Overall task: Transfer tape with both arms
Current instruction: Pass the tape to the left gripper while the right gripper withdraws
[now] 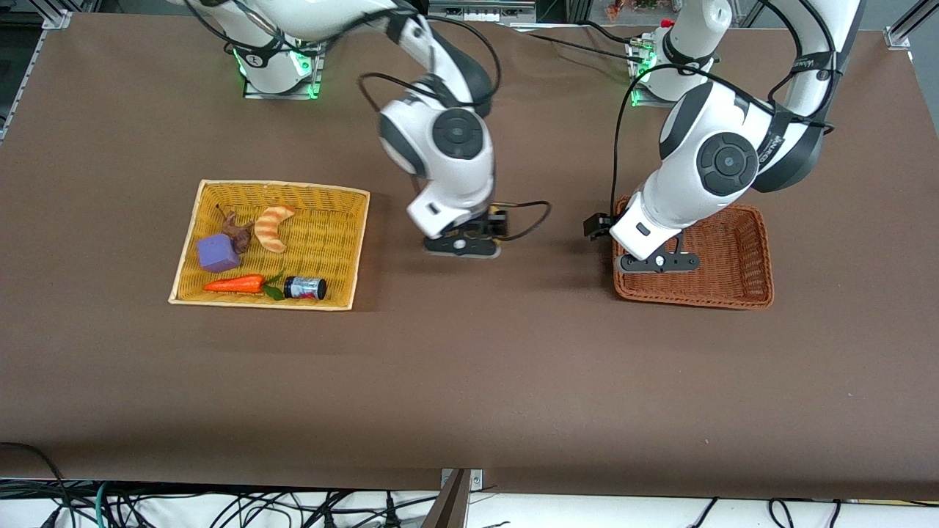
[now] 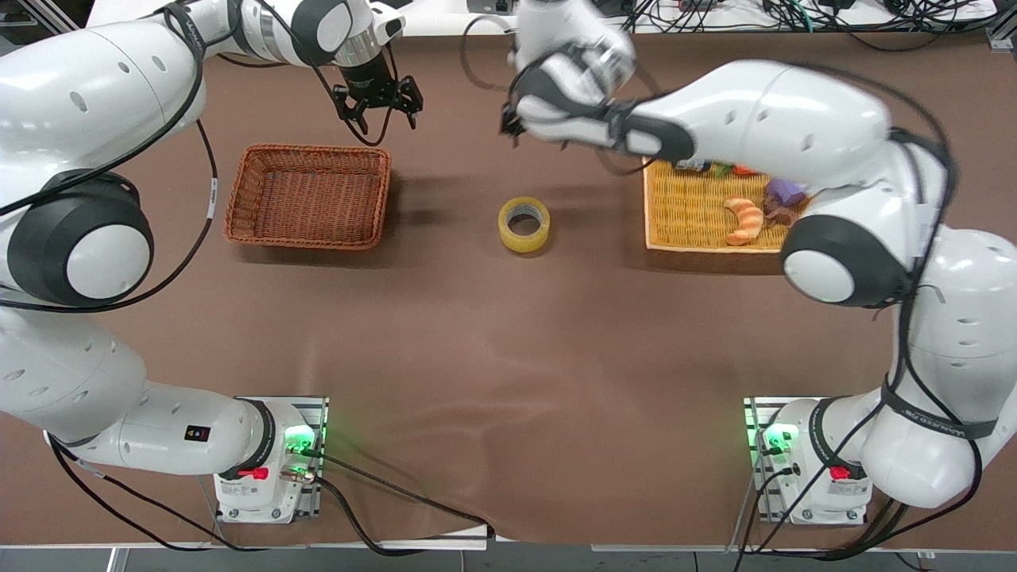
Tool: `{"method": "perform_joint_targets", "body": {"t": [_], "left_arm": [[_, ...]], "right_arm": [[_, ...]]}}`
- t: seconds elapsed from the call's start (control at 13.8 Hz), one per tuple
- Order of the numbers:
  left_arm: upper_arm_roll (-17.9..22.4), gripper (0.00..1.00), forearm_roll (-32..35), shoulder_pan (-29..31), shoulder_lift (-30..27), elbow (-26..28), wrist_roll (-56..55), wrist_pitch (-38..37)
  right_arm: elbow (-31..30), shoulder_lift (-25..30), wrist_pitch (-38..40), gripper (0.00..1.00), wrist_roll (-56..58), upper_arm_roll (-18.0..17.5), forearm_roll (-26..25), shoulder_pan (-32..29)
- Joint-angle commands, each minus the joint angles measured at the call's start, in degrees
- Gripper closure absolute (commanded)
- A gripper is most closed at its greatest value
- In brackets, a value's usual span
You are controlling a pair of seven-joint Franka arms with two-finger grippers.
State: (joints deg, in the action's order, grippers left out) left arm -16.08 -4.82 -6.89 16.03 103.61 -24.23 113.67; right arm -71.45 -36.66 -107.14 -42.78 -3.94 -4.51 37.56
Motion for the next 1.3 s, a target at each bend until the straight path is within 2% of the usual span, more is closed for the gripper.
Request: {"method": "perform_joint_targets", "body": {"t": [0.0, 0.14, 0.36, 0.51, 0.65, 0.72, 0.79, 0.94, 1.01, 1.23], "left_arm": [[-2.1, 0.0, -1.86, -0.14, 0.05, 3.87, -1.86, 6.45], [-4.39, 0.0, -1.78, -0.32, 0.31, 4.93, -6.95, 8.58], [-7.9, 0.0, -1.51, -1.1, 2.41, 5.02, -12.15, 10.42], [-9.06, 0.0, -0.98, -3.38, 4.35, 6.5, -12.77, 14.18], [-9.41, 0.0, -0.98, -5.4, 5.93, 10.02, -16.88, 22.17], [-10.37, 0.0, -0.9, -6.37, 6.89, 10.73, -18.91, 24.47], [-10.55, 0.0, -0.9, -7.34, 7.95, 10.91, -20.58, 25.54], [-10.55, 0.0, 0.32, -9.1, 10.49, 10.82, -21.39, 27.73], [-10.55, 0.0, 1.38, -9.72, 11.64, 10.82, -21.56, 29.4], [-9.94, 0.0, 1.92, -11.74, 14.72, 10.74, -22.62, 32.13]], "right_arm": [[-2.37, 7.55, 9.9, 0.0, 15.31, 7.06, 0.81, -3.37], [-2.37, 10.03, 13.43, 0.0, 23.23, 13.84, 3.26, -3.54], [-2.37, 11.62, 16.86, 0.0, 30.36, 24.47, 11.34, -3.54], [-2.29, 11.62, 19.59, 0.0, 37.39, 29.67, 14.08, -3.54], [-2.29, 11.53, 21.08, 0.0, 38.91, 33.54, 14.18, -3.54], [-2.37, 12.05, 21.26, 0.0, 38.91, 33.65, 14.18, -5.02], [-2.37, 12.84, 21.27, 0.0, 39.0, 31.21, 14.26, -9.48], [-3.16, 17.57, 20.39, 0.0, 39.17, 21.38, 14.09, -21.59], [-3.86, 19.51, 20.3, 0.0, 38.57, 19.6, 14.35, -24.43], [-13.06, 30.21, 18.2, 0.0, 38.12, 14.5, 13.74, -33.05]]}}
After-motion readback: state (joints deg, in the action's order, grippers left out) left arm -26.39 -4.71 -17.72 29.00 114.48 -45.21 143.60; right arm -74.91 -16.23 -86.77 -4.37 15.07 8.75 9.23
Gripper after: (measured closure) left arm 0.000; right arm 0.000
